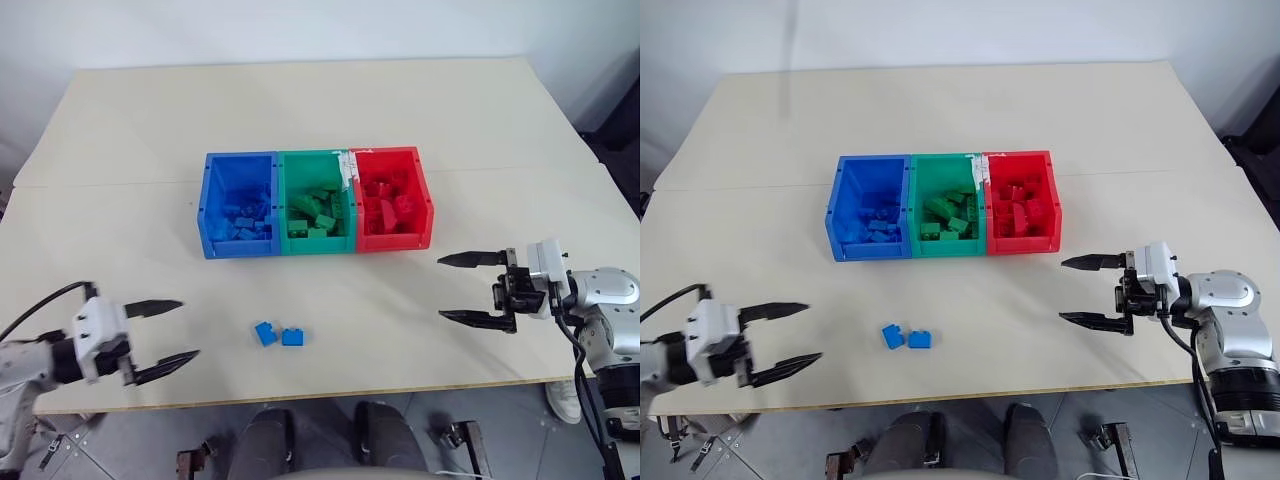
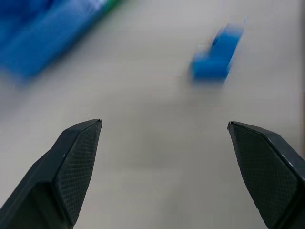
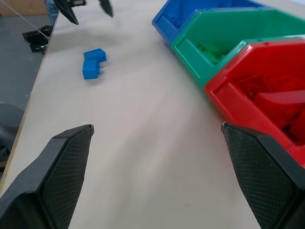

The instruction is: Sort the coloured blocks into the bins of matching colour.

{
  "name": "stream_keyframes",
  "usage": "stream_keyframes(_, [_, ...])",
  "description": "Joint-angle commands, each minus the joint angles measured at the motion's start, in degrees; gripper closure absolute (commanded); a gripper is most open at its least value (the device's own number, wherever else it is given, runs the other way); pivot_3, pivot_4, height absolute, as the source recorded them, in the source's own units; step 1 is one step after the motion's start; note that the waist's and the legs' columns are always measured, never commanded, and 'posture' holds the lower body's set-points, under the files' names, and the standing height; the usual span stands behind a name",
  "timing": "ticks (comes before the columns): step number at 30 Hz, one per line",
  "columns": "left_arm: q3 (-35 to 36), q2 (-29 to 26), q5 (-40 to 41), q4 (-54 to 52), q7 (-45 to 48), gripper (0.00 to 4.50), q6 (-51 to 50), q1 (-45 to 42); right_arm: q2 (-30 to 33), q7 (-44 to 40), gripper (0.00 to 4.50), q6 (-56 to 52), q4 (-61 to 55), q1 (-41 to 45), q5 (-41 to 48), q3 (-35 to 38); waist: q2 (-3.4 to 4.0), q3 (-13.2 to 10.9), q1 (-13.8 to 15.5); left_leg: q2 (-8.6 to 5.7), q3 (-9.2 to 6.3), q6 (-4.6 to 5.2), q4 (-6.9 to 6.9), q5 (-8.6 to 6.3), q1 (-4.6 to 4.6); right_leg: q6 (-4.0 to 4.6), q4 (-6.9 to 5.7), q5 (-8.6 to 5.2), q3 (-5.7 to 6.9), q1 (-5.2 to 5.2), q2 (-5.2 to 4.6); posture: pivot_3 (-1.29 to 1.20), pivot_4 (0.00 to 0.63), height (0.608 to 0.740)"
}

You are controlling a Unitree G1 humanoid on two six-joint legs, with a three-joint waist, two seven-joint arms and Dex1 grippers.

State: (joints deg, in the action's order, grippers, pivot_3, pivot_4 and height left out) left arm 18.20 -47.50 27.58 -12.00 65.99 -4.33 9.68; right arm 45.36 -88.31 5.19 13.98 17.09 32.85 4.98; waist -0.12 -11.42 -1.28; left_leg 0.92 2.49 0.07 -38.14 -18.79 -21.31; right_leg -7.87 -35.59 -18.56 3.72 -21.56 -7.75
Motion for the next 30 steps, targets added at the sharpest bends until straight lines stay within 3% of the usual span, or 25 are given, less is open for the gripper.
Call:
stream_keyframes(1, [-6.7,-1.3,-0.5,-6.2,0.1,0.00,-4.4,-4.0,0.3,-1.1,0.02,0.0,-2.2,-0.6,0.5,1.8,0.00,0.0,0.0,0.00,0.01,0.00,0.00,0.00,0.00,0.00,-0.01,0.00,0.01,0.00,0.02,0.00,0.150,0.740])
stream_keyframes(10, [-27.6,-0.9,-10.2,-10.2,-0.7,0.00,-16.3,-24.4,0.2,3.2,0.02,-2.8,-8.6,-4.6,1.0,3.5,0.00,0.0,0.5,-0.09,0.10,0.00,-0.13,0.02,-0.02,-0.03,-0.06,0.01,-0.02,0.03,0.22,0.00,0.150,0.740])
stream_keyframes(17, [-35.2,-1.0,-17.1,-13.4,-4.3,0.00,-22.7,-27.2,0.5,5.6,0.02,-6.1,-15.9,-10.0,2.3,5.6,0.00,0.0,1.3,-0.12,0.12,0.01,-0.15,0.01,-0.04,-0.04,-0.01,0.02,-0.06,0.03,0.27,0.00,0.150,0.740])
stream_keyframes(24, [-37.0,1.2,-19.7,-13.8,-7.4,0.00,-23.6,-26.5,0.3,6.7,0.02,-7.6,-18.7,-12.1,2.5,6.8,0.00,0.0,1.4,-0.08,0.09,0.01,-0.31,0.01,-0.03,-0.04,0.01,0.02,-0.09,0.07,0.26,0.00,0.150,0.740])
stream_keyframes(27, [-37.6,2.7,-20.1,-13.7,-8.5,0.56,-23.2,-26.1,0.1,7.0,0.00,-7.4,-18.5,-11.8,2.2,6.8,0.00,0.0,1.5,-0.07,0.08,0.02,-0.41,0.01,-0.04,-0.04,0.00,0.02,-0.09,0.07,0.24,0.00,0.150,0.740])
stream_keyframes(30, [-38.0,3.2,-21.0,-13.1,-9.1,1.44,-22.4,-25.4,-0.1,7.0,0.00,-6.8,-18.0,-11.1,1.9,6.7,0.00,0.0,1.5,-0.07,0.05,0.03,-0.49,0.00,-0.06,-0.05,-0.01,0.02,-0.09,0.08,0.23,0.00,0.150,0.740])
